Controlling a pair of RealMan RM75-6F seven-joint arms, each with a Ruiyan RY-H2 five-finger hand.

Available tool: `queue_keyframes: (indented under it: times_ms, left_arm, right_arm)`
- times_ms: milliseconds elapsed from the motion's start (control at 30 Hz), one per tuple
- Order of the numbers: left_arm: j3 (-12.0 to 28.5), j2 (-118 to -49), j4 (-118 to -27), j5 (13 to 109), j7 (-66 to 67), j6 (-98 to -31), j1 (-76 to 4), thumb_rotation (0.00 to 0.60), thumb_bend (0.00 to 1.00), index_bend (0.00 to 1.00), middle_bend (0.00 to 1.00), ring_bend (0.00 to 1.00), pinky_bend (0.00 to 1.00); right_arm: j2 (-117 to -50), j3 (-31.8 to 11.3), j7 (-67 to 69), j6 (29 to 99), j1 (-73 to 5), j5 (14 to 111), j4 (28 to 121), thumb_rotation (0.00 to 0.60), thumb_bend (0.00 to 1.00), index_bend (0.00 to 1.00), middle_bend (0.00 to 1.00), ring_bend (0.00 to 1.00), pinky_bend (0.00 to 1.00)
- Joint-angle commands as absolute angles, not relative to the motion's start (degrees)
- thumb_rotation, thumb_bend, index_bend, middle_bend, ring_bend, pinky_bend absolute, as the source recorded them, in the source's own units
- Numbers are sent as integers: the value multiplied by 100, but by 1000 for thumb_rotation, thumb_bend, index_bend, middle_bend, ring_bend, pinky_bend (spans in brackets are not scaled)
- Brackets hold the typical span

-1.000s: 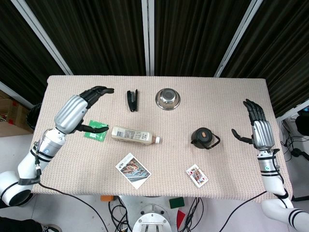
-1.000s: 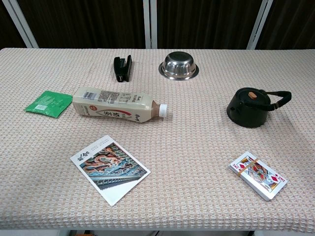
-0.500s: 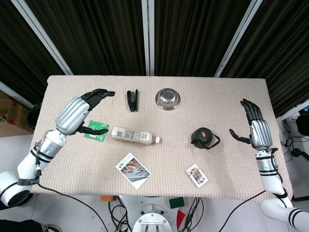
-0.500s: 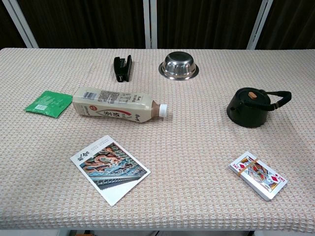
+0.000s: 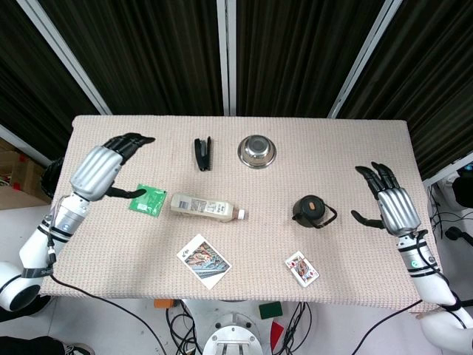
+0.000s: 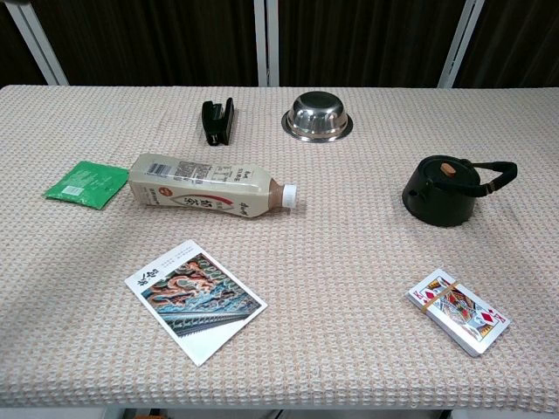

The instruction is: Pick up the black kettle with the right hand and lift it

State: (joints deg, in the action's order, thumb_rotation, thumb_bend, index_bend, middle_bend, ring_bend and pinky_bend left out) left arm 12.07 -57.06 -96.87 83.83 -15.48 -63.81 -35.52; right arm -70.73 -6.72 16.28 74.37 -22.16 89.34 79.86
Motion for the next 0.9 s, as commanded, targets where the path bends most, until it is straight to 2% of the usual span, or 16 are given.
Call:
queue_keyframes:
  times_ms: [33, 133, 233, 367, 500, 633, 900]
  left_arm:
    - [1089, -5875, -9264, 8142, -1777, -6273, -3443, 556, 0, 159, 171, 101, 195]
    - [1014, -5949, -8985, 8086, -1777, -6261, -3375, 514, 0, 160, 162, 83, 185]
    - [947, -6021, -8825, 8032, -1716, -6251, -3312, 508, 0, 160, 155, 79, 184]
    - [863, -6098, -8719, 8068, -1694, -6261, -3253, 510, 0, 156, 149, 79, 183]
    - [790, -6210, -8629, 8121, -1544, -6347, -3185, 521, 7, 153, 147, 79, 183]
    - [734, -6284, -8560, 8165, -1521, -6437, -3106, 546, 14, 150, 147, 79, 183]
    - [673, -6337, -8453, 8370, -1691, -6603, -3026, 546, 18, 150, 147, 75, 183]
  right_arm:
    - [-5839, -335, 775, 6770, -2399, 9219, 9214, 562, 176, 177, 179, 0, 0]
    - [-5266, -230, 383, 6366, -2529, 9259, 9853, 508, 175, 173, 198, 0, 0]
    - [-4790, -121, -2, 5810, -2715, 9225, 10434, 492, 152, 96, 176, 1, 0]
    - [-4561, -72, -664, 5207, -2922, 8989, 10824, 487, 112, 16, 119, 0, 0]
    - [-4685, -112, -1365, 4753, -3117, 8535, 10852, 488, 95, 0, 67, 0, 0]
    - [-4909, -158, -1808, 4649, -3204, 8214, 10776, 486, 88, 0, 30, 0, 0]
    - [-5432, -235, -2078, 4652, -3311, 7827, 10463, 481, 87, 0, 78, 0, 0]
